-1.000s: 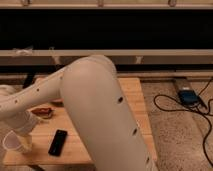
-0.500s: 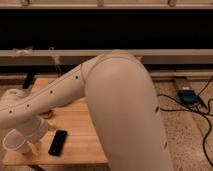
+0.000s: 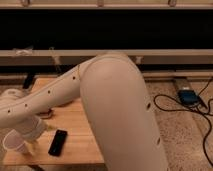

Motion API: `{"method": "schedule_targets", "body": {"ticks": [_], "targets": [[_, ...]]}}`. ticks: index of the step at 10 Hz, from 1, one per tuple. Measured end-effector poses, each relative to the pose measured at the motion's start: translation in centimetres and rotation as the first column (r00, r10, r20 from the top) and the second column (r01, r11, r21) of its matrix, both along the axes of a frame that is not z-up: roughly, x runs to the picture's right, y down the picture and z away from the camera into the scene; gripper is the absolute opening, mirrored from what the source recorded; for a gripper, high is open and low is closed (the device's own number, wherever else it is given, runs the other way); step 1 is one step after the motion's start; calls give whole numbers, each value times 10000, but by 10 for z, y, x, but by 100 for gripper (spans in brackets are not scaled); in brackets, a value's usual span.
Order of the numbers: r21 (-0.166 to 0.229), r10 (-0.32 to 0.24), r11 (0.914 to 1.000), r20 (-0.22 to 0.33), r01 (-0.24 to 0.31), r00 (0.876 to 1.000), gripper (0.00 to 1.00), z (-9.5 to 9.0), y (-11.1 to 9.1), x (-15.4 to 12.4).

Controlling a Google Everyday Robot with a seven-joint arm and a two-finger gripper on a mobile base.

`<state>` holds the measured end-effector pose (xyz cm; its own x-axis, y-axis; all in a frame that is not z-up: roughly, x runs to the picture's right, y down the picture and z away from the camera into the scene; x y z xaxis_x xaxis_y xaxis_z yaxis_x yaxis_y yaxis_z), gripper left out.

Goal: Push the eraser across the table

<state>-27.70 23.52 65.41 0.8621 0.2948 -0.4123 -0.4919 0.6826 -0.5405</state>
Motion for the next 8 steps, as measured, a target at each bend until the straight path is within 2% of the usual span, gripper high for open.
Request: {"method": "schedule_targets", "body": {"ticks": [5, 7, 8], "targets": [[4, -29, 10000, 7, 29, 10000, 80, 0, 1, 0], [191, 463, 9987, 802, -479, 9957, 80, -8, 12, 4], [488, 1051, 9923, 1557, -1139, 9822, 80, -13, 19, 9]]}}
